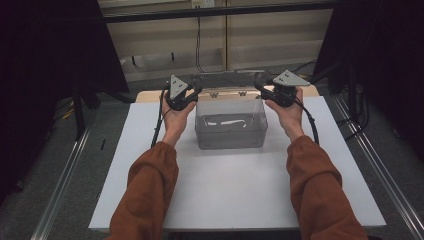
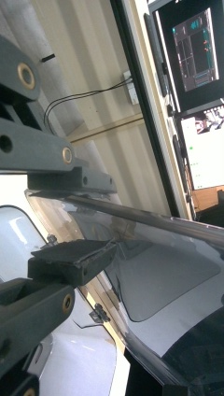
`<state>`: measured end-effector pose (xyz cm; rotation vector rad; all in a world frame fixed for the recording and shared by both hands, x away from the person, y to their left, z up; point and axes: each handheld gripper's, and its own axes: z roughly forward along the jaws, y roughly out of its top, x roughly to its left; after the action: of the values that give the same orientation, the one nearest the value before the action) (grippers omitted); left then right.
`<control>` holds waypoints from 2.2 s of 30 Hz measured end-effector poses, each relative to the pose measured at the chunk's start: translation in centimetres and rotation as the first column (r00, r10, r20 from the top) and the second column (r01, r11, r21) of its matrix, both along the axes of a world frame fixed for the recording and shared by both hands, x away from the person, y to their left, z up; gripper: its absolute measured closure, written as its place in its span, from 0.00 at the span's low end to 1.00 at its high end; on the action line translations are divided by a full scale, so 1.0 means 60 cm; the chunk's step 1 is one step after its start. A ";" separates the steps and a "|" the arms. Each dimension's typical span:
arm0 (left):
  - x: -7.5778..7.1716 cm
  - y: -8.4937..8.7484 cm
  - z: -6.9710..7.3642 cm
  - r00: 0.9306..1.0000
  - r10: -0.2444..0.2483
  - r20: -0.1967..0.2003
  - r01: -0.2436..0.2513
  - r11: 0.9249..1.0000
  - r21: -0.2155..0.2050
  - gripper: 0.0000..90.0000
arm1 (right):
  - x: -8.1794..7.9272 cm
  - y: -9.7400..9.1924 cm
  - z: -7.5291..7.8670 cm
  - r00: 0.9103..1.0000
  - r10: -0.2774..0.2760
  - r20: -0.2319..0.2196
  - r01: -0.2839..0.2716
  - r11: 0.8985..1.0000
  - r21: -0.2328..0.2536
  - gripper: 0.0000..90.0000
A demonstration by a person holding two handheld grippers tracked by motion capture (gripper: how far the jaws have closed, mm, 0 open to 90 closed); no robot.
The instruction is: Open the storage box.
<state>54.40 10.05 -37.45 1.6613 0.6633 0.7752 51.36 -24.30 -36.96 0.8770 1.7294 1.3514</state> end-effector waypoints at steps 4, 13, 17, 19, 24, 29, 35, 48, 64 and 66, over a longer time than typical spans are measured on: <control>0.001 0.000 0.000 1.000 0.002 -0.002 -0.002 1.000 0.001 0.74 | 0.005 -0.005 -0.007 1.000 -0.005 -0.015 0.005 1.000 -0.010 0.71; 0.009 -0.002 -0.011 1.000 0.012 -0.012 -0.012 1.000 0.008 0.74 | 0.017 -0.006 -0.022 0.999 -0.014 -0.034 0.014 1.000 -0.015 0.74; 0.010 -0.003 -0.010 1.000 0.015 -0.013 -0.015 1.000 0.005 0.74 | 0.022 -0.007 -0.025 0.999 -0.020 -0.040 0.020 1.000 0.000 0.73; 0.012 -0.003 -0.010 1.000 0.016 -0.012 -0.015 1.000 0.008 0.74 | 0.024 -0.007 -0.026 0.999 -0.022 -0.040 0.022 1.000 0.001 0.73; 0.015 -0.006 -0.014 0.999 0.025 -0.020 -0.025 1.000 0.013 0.71 | 0.027 -0.007 -0.031 0.999 -0.025 -0.047 0.025 1.000 0.004 0.73; 0.020 -0.008 -0.019 0.999 0.025 -0.025 -0.025 1.000 0.013 0.71 | 0.028 -0.006 -0.029 0.999 -0.020 -0.046 0.020 1.000 -0.003 0.75; 0.027 -0.004 -0.019 0.999 0.036 -0.037 -0.036 0.999 0.009 0.68 | 0.035 -0.005 -0.025 0.998 -0.021 -0.054 0.021 1.000 -0.008 0.76; 0.043 0.003 -0.036 0.996 0.059 -0.074 -0.060 0.998 -0.011 0.64 | 0.045 -0.006 -0.024 0.998 -0.028 -0.054 0.028 1.000 0.007 0.77; 0.052 -0.013 -0.042 0.994 0.041 -0.101 -0.042 0.999 -0.015 0.75 | 0.056 -0.006 -0.037 0.997 -0.044 -0.065 0.046 0.999 0.023 0.73; 0.053 -0.013 -0.045 0.994 0.041 -0.103 -0.042 0.999 -0.013 0.74 | 0.058 -0.006 -0.042 0.997 -0.041 -0.065 0.042 0.999 0.016 0.72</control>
<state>57.57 9.27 -40.14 1.6869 0.7757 0.7165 54.86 -24.67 -39.46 0.9706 1.7407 1.3259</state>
